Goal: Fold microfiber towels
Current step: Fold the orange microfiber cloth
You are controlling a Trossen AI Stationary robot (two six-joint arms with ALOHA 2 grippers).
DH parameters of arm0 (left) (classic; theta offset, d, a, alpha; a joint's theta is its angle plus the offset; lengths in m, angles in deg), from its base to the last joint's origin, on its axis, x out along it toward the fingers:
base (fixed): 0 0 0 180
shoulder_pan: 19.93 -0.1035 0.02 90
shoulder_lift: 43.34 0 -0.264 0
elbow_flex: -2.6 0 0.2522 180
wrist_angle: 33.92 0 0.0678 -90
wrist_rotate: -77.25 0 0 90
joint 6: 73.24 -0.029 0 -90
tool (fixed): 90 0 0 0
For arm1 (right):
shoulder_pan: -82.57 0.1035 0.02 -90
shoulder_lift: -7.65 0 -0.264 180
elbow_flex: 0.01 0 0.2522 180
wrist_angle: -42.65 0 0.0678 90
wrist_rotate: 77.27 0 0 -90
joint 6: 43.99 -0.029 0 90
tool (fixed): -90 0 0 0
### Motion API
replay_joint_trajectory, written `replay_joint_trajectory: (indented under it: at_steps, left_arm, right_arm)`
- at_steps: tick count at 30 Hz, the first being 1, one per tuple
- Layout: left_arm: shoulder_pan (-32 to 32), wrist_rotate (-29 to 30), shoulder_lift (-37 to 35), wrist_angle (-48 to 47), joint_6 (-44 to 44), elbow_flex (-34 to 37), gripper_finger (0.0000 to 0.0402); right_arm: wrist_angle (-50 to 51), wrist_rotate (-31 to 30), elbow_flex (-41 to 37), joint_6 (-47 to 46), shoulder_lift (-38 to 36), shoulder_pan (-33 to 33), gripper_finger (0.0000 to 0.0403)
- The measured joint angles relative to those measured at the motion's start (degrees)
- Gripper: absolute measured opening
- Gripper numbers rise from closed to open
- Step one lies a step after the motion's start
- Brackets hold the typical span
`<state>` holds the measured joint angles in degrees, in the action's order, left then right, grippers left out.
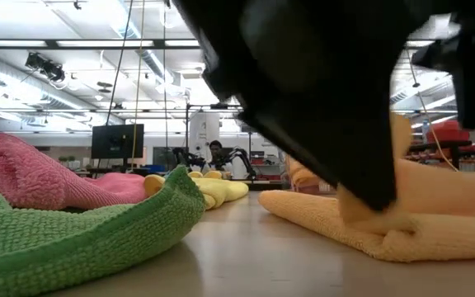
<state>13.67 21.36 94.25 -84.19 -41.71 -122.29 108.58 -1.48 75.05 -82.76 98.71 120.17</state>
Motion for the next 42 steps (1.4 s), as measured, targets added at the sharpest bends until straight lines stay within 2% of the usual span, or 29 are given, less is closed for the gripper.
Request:
replay_joint_trajectory:
  at_steps: [3,7,17,22,25,30,32,36,42]
  left_arm:
    - [0.5,-0.6,-1.8,-1.1,0.9,0.0,0.0204]
    - [1.3,-0.9,-3.0,-1.1,1.0,-0.1,0.0212]
    - [2.0,-1.4,-3.1,1.9,1.7,0.0,0.0183]
    - [1.7,0.5,-2.9,7.1,-4.4,0.0,0.0167]
    - [0.4,3.5,-2.4,6.7,-6.9,0.0,0.0157]
    - [-3.1,3.7,-2.2,6.1,-10.0,0.0,0.0140]
    - [-4.4,1.3,-2.2,3.1,-9.0,0.0,0.0133]
    - [-6.1,-6.6,-2.1,-5.4,-1.5,0.0,0.0120]
    - [-4.8,-7.6,-2.1,-7.4,-0.7,0.0,0.0101]
  right_arm:
    - [-3.5,-1.3,0.0,1.3,-2.3,2.4,0.0142]
    - [-9.7,-6.4,-0.8,3.7,-2.5,6.8,0.0142]
    - [-16.1,-15.0,-4.2,0.6,-1.3,14.8,0.0142]
    - [-28.8,-17.1,-8.4,2.0,-1.3,16.9,0.0142]
    - [-38.4,-17.3,-11.8,4.0,-1.3,17.3,0.0142]
    - [-49.0,-17.3,-16.4,7.3,-1.3,17.2,0.0142]
    - [-49.7,-17.3,-17.1,7.3,-1.3,16.8,0.0142]
    - [-49.4,-17.3,-18.0,5.5,-1.3,16.8,0.0142]
    - [-48.7,-17.3,-22.0,4.9,-1.3,14.7,0.0142]
